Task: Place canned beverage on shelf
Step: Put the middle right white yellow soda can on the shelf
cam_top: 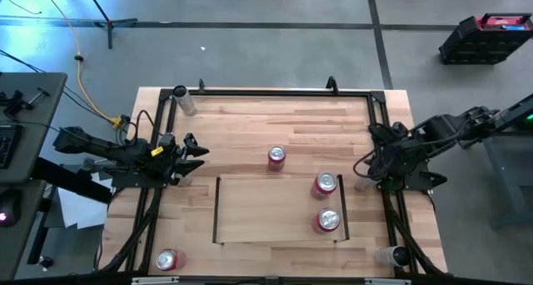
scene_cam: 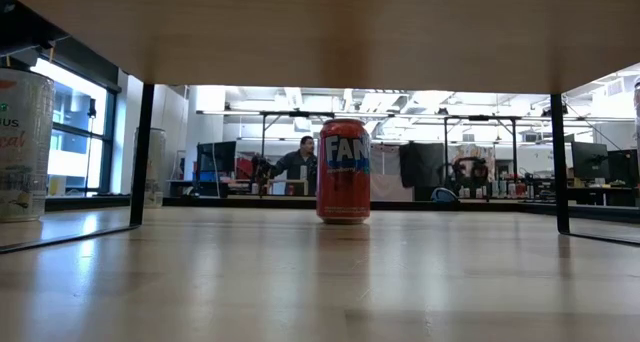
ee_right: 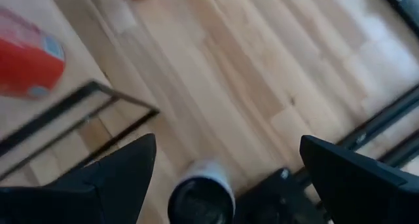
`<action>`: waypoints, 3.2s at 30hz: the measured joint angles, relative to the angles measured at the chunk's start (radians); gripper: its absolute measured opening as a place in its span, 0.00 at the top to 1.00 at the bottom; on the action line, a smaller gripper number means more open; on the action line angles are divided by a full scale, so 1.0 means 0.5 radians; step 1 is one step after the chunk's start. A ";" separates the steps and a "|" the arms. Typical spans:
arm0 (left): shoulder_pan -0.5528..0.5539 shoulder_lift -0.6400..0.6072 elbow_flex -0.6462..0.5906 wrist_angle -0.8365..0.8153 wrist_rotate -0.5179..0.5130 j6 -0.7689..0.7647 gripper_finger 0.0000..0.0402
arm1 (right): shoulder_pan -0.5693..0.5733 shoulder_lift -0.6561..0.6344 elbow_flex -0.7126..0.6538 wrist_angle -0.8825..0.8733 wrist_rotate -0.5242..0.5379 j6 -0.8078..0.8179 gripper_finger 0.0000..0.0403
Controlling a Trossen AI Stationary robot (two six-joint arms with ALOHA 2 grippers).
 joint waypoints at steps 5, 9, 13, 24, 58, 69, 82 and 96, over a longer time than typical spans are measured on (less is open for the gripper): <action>0.000 0.001 0.000 0.000 0.001 0.000 0.48 | 0.000 0.002 -0.132 0.012 -0.155 0.064 0.10; 0.000 0.000 0.000 0.000 0.000 0.000 0.48 | -0.003 0.000 -0.165 -0.002 -0.158 0.147 0.09; 0.000 0.000 0.000 0.000 0.000 0.000 0.48 | -0.004 -0.003 -0.163 0.002 -0.160 0.198 0.07; 0.000 0.000 0.000 0.000 0.000 0.000 0.48 | -0.004 -0.016 -0.161 -0.001 -0.155 0.254 0.01; 0.000 0.001 0.000 -0.002 0.000 0.000 0.48 | 0.002 0.039 -0.160 -0.001 -0.171 0.217 0.01; 0.000 0.000 0.000 -0.001 0.000 0.000 0.48 | 0.002 0.050 -0.160 -0.001 -0.227 0.362 0.01; 0.000 0.000 0.001 -0.009 0.000 0.000 0.48 | 0.002 0.145 -0.159 -0.001 -0.440 0.169 0.01; 0.000 0.000 0.001 -0.036 0.000 0.000 0.48 | 0.002 0.147 -0.159 -0.001 -0.497 0.054 0.01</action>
